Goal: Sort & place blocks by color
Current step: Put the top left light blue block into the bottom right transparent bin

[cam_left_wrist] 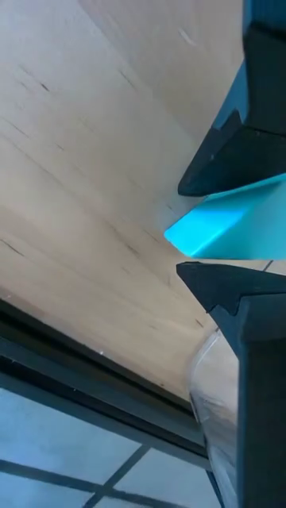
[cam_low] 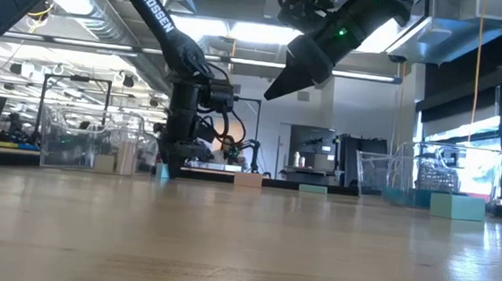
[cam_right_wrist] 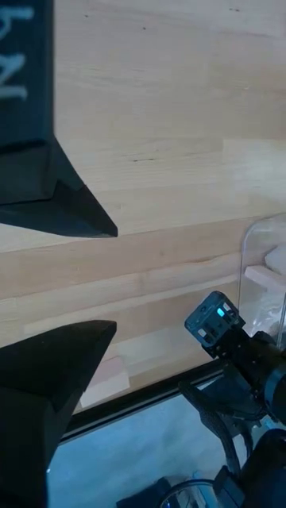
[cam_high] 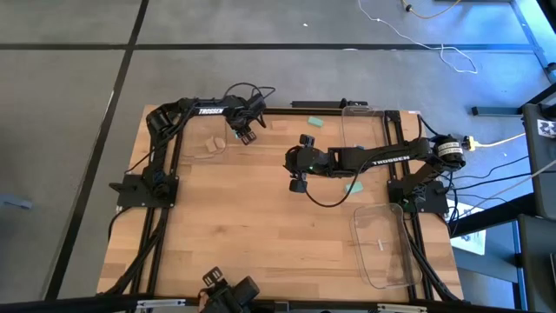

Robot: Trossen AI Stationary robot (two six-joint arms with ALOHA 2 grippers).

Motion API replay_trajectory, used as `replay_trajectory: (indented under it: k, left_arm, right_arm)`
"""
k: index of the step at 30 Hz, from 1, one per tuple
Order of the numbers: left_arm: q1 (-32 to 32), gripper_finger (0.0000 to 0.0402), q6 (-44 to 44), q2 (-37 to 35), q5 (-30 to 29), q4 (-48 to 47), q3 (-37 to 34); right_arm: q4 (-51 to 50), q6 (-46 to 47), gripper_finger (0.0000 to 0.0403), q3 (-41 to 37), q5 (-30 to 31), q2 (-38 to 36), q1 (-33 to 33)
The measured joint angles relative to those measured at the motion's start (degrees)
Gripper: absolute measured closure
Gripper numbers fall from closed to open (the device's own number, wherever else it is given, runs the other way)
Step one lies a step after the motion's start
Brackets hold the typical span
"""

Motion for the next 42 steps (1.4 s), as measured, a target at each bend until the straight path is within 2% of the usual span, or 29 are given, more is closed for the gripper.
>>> replay_trajectory:
  k: [5,12,15,24,42]
  left_arm:
    - [0.0,0.0286,0.0,0.09,0.41,-0.14,-0.02]
    - [0.0,0.0369,0.03,0.24,0.4,-0.24,-0.08]
    - [0.02,0.0394,0.08,0.3,0.23,-0.15,-0.13]
    - [-0.82,0.0401,0.02,0.42,1.0,-1.31,-0.2]
    - [-8.58,0.0401,0.0,0.39,1.84,-3.33,-0.12]
  right_arm:
    - [0.0,-0.05,0.0222,0.02,0.02,0.0,0.0]
    - [0.0,-0.09,0.0222,0.02,0.02,-0.01,-0.01]
    - [0.0,-0.09,0.0222,0.0,0.02,0.0,-0.02]
    - [0.02,-0.11,0.0222,0.02,0.04,-0.02,-0.02]
    - [0.02,-0.23,0.0222,0.0,0.21,0.0,0.0]
